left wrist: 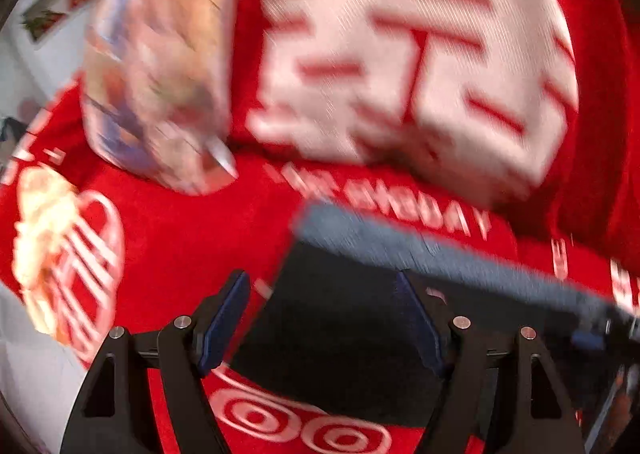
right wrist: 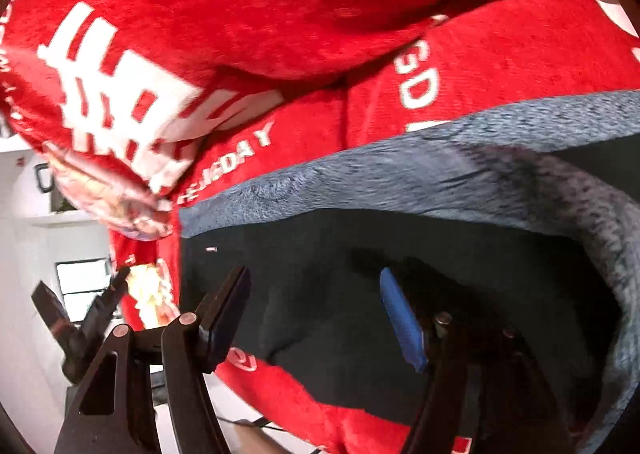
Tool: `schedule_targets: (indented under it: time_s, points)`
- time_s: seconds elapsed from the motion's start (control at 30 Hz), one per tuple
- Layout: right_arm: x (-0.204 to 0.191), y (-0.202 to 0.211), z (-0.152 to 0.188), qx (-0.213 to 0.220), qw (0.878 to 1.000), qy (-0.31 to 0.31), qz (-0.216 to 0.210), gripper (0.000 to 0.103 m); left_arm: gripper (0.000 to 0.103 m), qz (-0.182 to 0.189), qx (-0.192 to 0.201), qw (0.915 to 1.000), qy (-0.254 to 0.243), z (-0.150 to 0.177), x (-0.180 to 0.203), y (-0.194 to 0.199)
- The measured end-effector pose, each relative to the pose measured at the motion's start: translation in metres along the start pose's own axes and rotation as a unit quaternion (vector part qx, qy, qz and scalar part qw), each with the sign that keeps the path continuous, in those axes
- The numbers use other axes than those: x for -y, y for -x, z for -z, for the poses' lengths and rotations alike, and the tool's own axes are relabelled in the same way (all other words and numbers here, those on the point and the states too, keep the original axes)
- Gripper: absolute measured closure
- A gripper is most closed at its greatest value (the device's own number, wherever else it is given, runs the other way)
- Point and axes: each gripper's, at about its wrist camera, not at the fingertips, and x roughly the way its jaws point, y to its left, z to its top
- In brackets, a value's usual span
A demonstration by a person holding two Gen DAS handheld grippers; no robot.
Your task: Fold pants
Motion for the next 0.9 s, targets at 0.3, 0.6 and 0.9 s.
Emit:
schedule_targets:
  time_s: [0.3, 0.6, 0.9]
  points:
    - [0.027, 0.056, 0.018, 0.031, 0.999, 0.011, -0.008, 0.032, 0.023, -0.033, -0.057, 0.9960, -0.061, 0.033, 0.051, -0.061]
    - [0.107, 0.139, 0.141, 0.093, 0.989, -0.111, 0.015, 0.032, 0.023, 0.115, -0.067, 0.9777, -0.163, 0.063, 0.135, 0.011]
    - [0.209, 0.185, 0.254, 0.145, 0.957, -0.248, 0.049, 0.032, 0.023, 0.252, -0.142, 0.9225, -0.255, 0.124, 0.303, 0.024]
